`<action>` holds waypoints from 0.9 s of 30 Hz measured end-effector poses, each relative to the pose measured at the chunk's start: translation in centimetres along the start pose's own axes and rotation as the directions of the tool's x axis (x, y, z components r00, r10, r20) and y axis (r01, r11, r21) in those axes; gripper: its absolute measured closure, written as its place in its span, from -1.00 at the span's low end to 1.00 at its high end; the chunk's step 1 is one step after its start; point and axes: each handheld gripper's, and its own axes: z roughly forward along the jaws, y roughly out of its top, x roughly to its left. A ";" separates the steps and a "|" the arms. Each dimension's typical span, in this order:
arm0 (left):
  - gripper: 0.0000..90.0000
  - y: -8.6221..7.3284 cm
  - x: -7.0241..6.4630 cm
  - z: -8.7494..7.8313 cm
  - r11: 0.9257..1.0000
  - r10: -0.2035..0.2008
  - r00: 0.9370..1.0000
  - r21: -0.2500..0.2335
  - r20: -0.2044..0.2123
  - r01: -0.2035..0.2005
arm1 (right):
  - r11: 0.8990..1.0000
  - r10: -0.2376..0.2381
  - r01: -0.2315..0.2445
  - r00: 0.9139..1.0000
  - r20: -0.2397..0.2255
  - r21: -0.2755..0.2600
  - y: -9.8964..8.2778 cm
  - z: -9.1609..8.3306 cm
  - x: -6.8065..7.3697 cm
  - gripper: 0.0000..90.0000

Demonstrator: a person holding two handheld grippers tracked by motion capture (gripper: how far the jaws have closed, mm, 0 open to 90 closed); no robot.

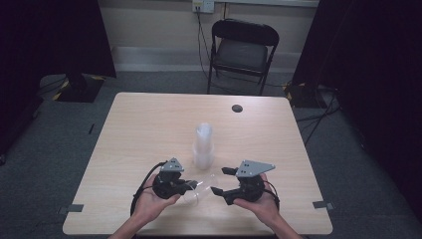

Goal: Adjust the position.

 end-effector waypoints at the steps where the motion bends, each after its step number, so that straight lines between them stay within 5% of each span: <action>1: 1.00 0.1 -0.1 0.1 1.000 0.002 1.000 0.005 0.009 -0.002 | 1.000 -0.013 0.013 1.000 -0.003 0.005 0.0 0.1 0.1 -0.44; 9: 1.00 1.2 -0.5 0.2 0.999 0.026 0.999 0.023 0.040 -0.027 | 0.996 -0.088 0.088 0.996 -0.004 0.027 0.4 0.4 1.1 -0.47; 18: 1.00 1.9 -0.6 0.7 0.993 0.044 0.998 0.109 0.052 -0.049 | 0.985 -0.164 0.166 0.986 -0.038 0.056 0.6 0.9 2.0 -0.62; 27: 0.99 3.1 -0.3 0.8 0.994 0.038 0.997 0.103 0.060 -0.044 | 0.969 -0.229 0.232 0.972 -0.044 0.084 0.4 1.3 2.3 -0.68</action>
